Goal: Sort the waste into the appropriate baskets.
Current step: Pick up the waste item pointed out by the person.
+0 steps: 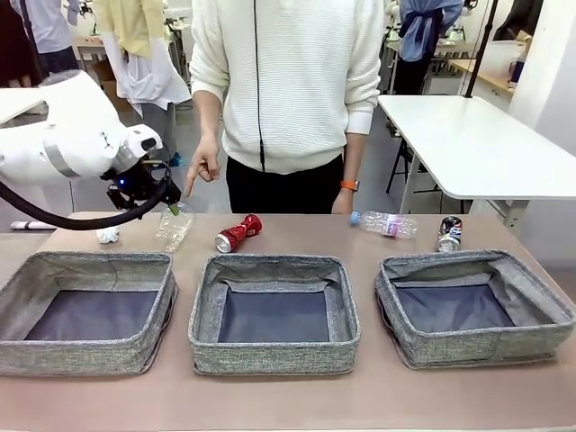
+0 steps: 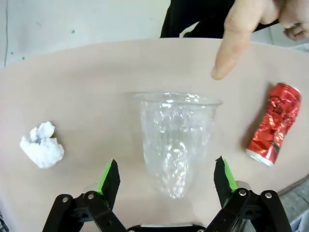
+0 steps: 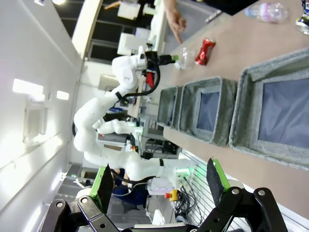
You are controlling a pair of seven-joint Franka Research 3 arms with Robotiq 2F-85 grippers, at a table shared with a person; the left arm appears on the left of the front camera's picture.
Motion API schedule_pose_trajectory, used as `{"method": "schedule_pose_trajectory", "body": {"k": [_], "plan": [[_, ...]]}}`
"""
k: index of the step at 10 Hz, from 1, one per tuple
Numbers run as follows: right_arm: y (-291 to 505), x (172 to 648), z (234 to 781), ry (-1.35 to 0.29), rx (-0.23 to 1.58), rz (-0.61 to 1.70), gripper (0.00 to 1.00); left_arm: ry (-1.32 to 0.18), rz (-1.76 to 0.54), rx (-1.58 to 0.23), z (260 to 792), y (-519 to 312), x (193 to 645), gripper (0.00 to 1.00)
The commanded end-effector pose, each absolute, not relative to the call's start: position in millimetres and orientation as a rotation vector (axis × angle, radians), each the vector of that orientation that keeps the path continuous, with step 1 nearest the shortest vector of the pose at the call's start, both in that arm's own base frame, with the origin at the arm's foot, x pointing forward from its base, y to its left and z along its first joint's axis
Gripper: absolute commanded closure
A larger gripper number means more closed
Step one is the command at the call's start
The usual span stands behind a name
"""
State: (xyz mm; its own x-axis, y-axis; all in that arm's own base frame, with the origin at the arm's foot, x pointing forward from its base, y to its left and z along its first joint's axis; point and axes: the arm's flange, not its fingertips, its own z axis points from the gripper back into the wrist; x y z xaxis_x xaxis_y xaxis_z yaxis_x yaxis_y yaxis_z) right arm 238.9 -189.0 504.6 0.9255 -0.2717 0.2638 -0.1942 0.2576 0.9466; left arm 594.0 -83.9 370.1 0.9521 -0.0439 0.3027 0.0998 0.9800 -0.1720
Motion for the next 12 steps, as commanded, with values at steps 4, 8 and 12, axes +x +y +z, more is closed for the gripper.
{"method": "schedule_pose_trajectory", "body": {"k": [4,8,12], "plan": [[-189.4,239.5,506.0,-0.432,1.322,-0.030,0.00,-0.272,-0.112,-0.202,323.0,-104.1,615.0,0.00],[-189.4,239.5,506.0,-0.432,1.322,-0.030,0.00,-0.270,-0.102,-0.192,319.7,-107.8,613.8,0.00],[-189.4,239.5,506.0,-0.432,1.322,-0.030,0.00,-0.275,-0.095,-0.177,322.0,-107.4,610.2,0.39]]}}
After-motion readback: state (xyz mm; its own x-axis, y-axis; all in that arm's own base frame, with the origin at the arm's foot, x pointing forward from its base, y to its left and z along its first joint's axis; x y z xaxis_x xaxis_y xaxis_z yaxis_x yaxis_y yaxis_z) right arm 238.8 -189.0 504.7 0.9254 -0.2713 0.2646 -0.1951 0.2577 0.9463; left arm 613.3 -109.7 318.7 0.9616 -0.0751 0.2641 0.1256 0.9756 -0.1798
